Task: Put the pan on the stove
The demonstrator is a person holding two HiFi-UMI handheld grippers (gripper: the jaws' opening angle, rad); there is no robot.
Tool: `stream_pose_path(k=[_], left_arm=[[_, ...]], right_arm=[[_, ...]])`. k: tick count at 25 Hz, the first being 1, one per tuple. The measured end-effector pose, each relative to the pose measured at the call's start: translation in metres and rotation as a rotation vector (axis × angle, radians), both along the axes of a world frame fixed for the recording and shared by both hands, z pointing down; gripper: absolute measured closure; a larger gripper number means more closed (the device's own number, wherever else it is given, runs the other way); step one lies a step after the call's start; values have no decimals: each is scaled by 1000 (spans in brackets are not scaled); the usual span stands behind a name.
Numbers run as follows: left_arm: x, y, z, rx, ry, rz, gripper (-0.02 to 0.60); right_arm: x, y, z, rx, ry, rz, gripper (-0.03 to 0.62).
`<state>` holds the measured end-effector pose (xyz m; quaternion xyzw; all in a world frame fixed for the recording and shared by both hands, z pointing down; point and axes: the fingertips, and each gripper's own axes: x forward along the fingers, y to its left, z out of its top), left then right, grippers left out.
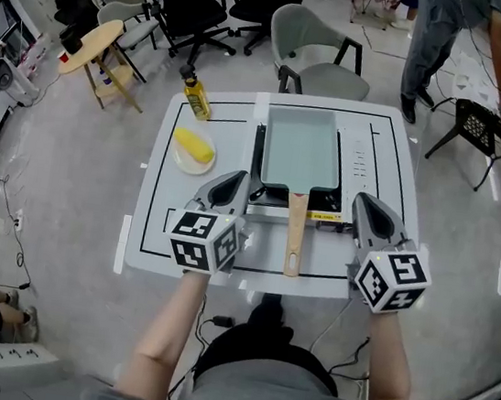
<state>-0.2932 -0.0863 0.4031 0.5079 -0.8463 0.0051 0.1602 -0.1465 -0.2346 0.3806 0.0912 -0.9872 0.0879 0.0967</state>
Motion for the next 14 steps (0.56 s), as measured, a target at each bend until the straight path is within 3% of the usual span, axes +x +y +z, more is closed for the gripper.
stream_pose_path(k=[14], left_arm=[[2,4,-4,16,6,-1,575]], right_arm=[[2,7,-3,13,-5,0,592]])
